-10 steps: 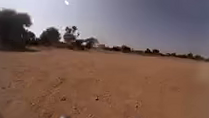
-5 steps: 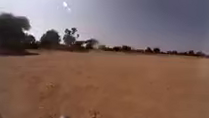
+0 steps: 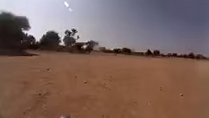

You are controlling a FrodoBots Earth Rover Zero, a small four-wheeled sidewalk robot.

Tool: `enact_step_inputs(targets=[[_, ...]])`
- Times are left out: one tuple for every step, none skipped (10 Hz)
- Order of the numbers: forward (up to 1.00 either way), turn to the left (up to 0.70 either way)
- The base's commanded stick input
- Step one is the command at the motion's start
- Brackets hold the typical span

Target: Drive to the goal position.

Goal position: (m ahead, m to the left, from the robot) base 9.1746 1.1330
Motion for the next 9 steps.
enact_step_inputs(targets=[[0.70, 0.00], [0.70, 0.00], [0.70, 0.00], [0.70, 0.00], [0.70, 0.00], [0.70, 0.00], [0.70, 0.00], [0.70, 0.00], [0.70, 0.00]])
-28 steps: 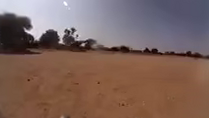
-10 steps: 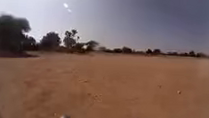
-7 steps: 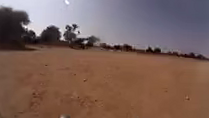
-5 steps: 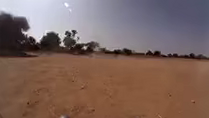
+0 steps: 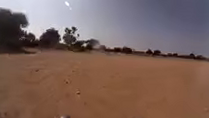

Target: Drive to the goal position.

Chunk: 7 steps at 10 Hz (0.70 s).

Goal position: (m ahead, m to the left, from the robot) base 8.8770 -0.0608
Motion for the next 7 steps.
enact_step_inputs(targets=[[0.70, 0.00], [0.70, 0.00], [0.70, 0.00], [0.70, 0.00], [0.70, 0.00], [0.70, 0.00], [0.70, 0.00]])
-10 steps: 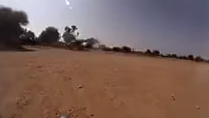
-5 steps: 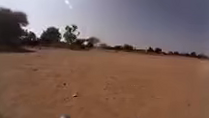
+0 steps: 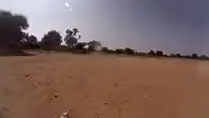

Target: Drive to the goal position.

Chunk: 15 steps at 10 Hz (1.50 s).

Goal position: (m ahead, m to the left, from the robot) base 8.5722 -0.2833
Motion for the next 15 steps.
enact_step_inputs(targets=[[0.70, 0.00], [0.70, 0.00], [0.70, 0.00], [0.70, 0.00], [0.70, 0.00], [0.70, 0.00], [0.70, 0.00], [0.70, 0.00], [0.70, 0.00], [0.70, 0.00], [0.70, 0.00], [0.70, 0.00], [0.70, 0.00], [0.70, 0.00], [0.70, 0.00]])
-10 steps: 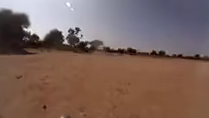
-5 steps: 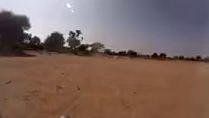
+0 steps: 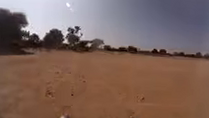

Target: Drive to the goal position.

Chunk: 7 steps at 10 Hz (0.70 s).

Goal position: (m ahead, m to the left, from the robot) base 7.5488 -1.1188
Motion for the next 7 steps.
enact_step_inputs(targets=[[0.70, 0.00], [0.70, 0.00], [0.70, 0.00], [0.70, 0.00], [0.70, 0.00], [0.70, 0.00], [0.70, 0.00]])
